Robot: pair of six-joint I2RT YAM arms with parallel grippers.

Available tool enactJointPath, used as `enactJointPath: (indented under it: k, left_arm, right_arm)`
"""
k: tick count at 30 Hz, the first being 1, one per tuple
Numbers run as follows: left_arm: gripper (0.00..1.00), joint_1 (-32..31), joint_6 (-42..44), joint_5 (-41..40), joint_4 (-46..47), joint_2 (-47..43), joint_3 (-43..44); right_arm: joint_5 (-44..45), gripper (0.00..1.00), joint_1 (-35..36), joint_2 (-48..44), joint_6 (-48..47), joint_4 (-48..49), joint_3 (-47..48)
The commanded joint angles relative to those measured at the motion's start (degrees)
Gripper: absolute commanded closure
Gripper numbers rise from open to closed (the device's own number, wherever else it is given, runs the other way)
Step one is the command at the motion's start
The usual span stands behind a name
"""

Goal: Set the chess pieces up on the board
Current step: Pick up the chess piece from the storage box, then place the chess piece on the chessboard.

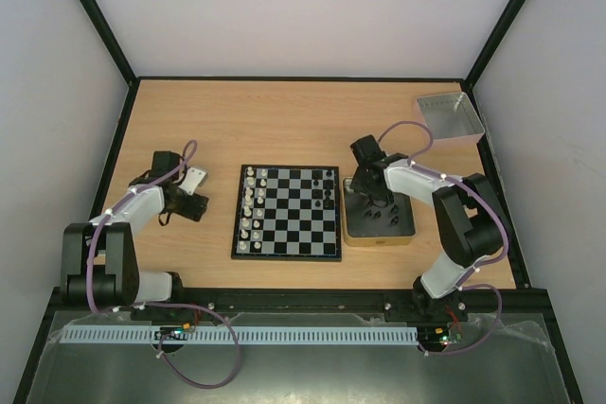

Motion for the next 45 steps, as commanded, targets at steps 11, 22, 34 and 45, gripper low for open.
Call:
enactJointPath:
  k: [11, 22, 34, 45]
  left_arm:
    - [0.24, -0.7, -1.0, -1.5, 0.5, -1.0, -0.8]
    - [0.24, -0.8, -1.1, -1.7, 0.7, -0.5, -0.8]
    - [0.24, -1.3, -1.4, -2.3, 0.8, -0.2, -0.8]
    - [0.24, -1.3, -1.5, -2.4, 0.9, -0.2, -0.8]
  right_arm:
    - [2.5, 0.91, -0.4, -4.2, -1.5, -1.5, -1.7]
    - [8.5, 0.93, 8.5, -10.5, -3.0, -12.1, 4.2]
    - [7.4, 0.93, 26.9, -5.3, 0.1, -16.2, 12.5]
    - [4.4, 0.92, 29.4, 0.0, -0.3, -12.0, 11.6]
